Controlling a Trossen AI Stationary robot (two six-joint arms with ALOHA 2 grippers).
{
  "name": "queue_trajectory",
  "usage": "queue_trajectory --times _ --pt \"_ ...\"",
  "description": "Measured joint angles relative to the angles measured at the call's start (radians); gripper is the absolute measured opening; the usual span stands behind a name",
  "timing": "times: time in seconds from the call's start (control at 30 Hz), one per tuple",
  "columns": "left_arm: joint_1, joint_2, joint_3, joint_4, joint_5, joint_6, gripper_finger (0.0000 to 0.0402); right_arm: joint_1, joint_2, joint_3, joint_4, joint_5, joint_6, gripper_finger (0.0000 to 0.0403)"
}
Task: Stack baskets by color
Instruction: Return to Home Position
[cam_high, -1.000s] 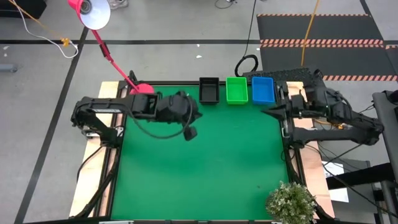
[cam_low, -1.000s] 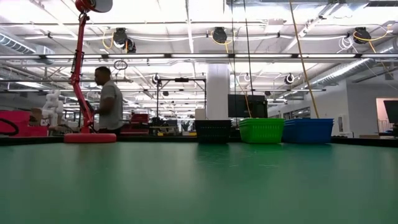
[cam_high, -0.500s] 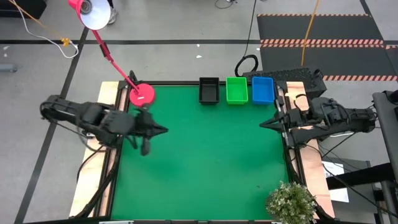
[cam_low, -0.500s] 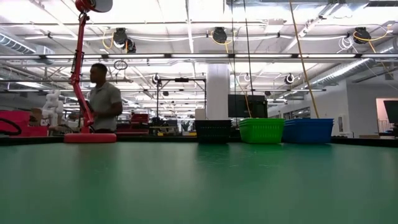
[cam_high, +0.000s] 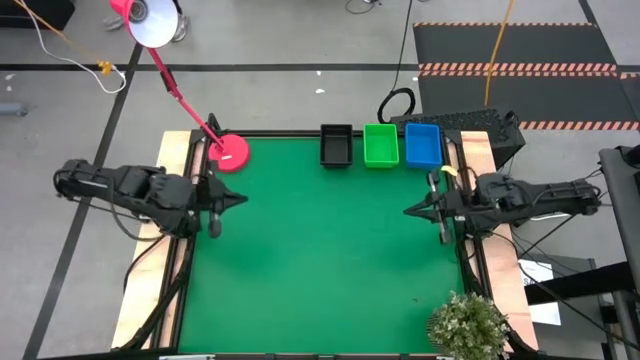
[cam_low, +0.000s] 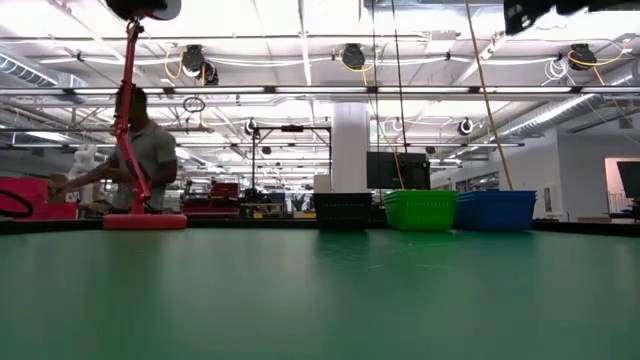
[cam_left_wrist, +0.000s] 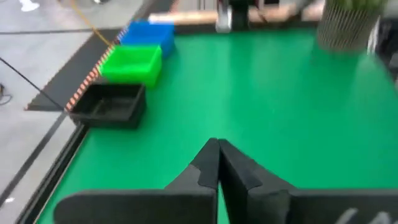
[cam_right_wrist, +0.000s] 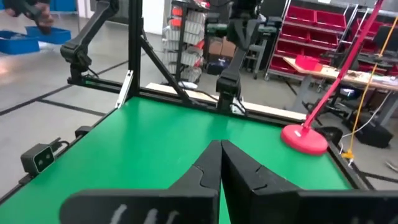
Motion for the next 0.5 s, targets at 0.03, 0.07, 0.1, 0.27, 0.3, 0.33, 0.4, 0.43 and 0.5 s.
queue_trajectory --times 0.03,0.07,0.1,0.27,0.3,0.33,0.4,0.43,0.5 --pt "0.008 -0.011 -0.028 0.005 0.02 0.02 0.0004 0.0 -0.009 -0.026 0.023 0.0 0.007 0.0" --pt "0.019 -0.027 -0.06 0.007 0.034 0.024 0.0005 0.0 -0.018 -0.051 0.043 0.0 0.018 0.0" --pt "0.032 -0.046 -0.089 0.026 0.054 0.026 0.0006 0.0 -0.024 -0.074 0.056 0.0 0.029 0.0" --pt "0.084 -0.166 -0.253 0.147 0.153 0.03 0.0004 0.0 -0.051 -0.165 0.091 0.019 0.053 0.0" --pt "0.093 -0.191 -0.283 0.176 0.159 0.03 0.0005 0.0 -0.056 -0.178 0.089 0.031 0.053 0.0" --pt "0.101 -0.216 -0.311 0.187 0.164 0.03 0.0006 0.0 -0.062 -0.189 0.089 0.05 0.054 0.0" --pt "0.114 -0.258 -0.356 0.205 0.179 0.029 0.0006 0.0 -0.078 -0.212 0.089 0.084 0.065 0.0" --pt "0.119 -0.276 -0.37 0.216 0.187 0.029 0.0004 -0.001 -0.087 -0.223 0.089 0.101 0.075 0.0" --pt "0.13 -0.308 -0.4 0.221 0.205 0.029 0.0003 -0.001 -0.103 -0.238 0.089 0.108 0.08 0.0"
